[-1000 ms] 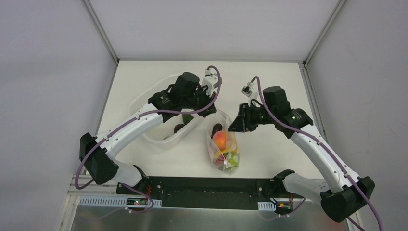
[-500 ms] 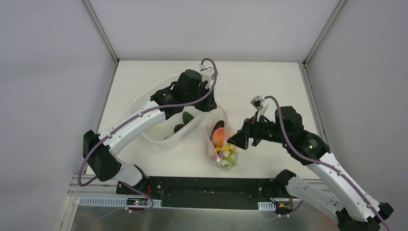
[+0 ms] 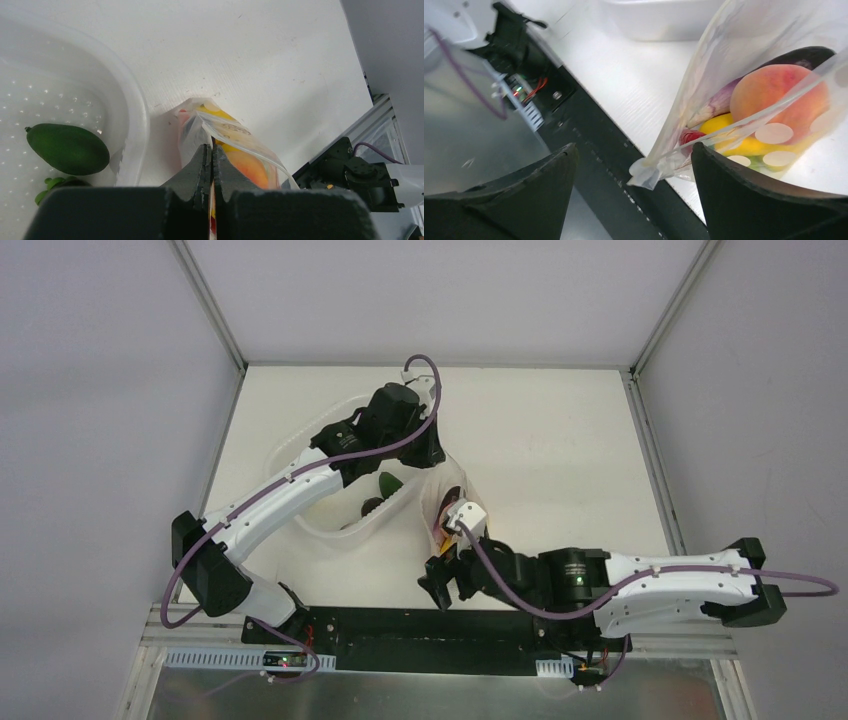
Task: Place the food in the zip-top bag and seal the zipper
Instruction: Zip the zipper food storage bag at the center of the board.
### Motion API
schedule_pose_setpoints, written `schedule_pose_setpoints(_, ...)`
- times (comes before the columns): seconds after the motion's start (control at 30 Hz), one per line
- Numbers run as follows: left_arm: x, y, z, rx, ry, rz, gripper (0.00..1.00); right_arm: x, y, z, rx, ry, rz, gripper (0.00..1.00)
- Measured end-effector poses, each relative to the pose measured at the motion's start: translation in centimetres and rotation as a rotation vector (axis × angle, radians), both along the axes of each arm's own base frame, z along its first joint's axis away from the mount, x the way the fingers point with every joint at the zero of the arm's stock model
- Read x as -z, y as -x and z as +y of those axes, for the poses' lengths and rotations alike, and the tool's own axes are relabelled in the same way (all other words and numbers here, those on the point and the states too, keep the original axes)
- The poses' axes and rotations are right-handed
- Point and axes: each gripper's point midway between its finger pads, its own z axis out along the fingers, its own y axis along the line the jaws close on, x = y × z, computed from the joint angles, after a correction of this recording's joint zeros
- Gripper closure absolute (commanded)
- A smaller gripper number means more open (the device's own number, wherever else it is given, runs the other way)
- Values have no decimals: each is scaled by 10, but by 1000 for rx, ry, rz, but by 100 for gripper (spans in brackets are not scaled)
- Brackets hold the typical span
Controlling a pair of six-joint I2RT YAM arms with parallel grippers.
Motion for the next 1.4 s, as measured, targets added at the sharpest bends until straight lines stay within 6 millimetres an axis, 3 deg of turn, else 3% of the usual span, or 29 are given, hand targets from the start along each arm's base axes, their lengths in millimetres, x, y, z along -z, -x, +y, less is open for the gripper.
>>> schedule_pose_setpoints(0.17, -1, -1, 2, -12, -5, 3, 100, 6, -16, 3, 206, 63, -137, 13)
schedule_pose_setpoints(0.23, 0, 0, 2, -14, -7, 4, 100, 8, -25, -1, 290, 82, -173, 17)
schedule_pose_setpoints(0.5, 1, 0, 3, -16, -11, 7, 100, 5, -40, -16, 437, 47, -214, 60)
schedule_pose_setpoints(0.87, 1, -5, 8, -45, -23, -3, 100, -12, -41, -40, 419, -77, -179, 100)
schedule_pose_setpoints(0.97, -1, -5, 9, -46, -19, -6, 100, -21, -42, -48, 415, -120, -165, 98)
schedule_pose_setpoints(1.07, -5, -4, 10, -47, -10, -14, 100, -25, -41, -54, 389, -137, -152, 58)
schedule_pose_setpoints(1.2, -10, -3, 11, -49, -2, -22, 100, -30, -37, -55, 343, -150, -138, 28)
schedule_pose_setpoints(1.3, -10, -3, 12, -55, -1, -22, 100, -27, -33, -49, 313, -125, -134, 19)
schedule_pose_setpoints(1.4, -10, -4, 12, -59, -1, -21, 100, -26, -29, -35, 296, -68, -136, 16)
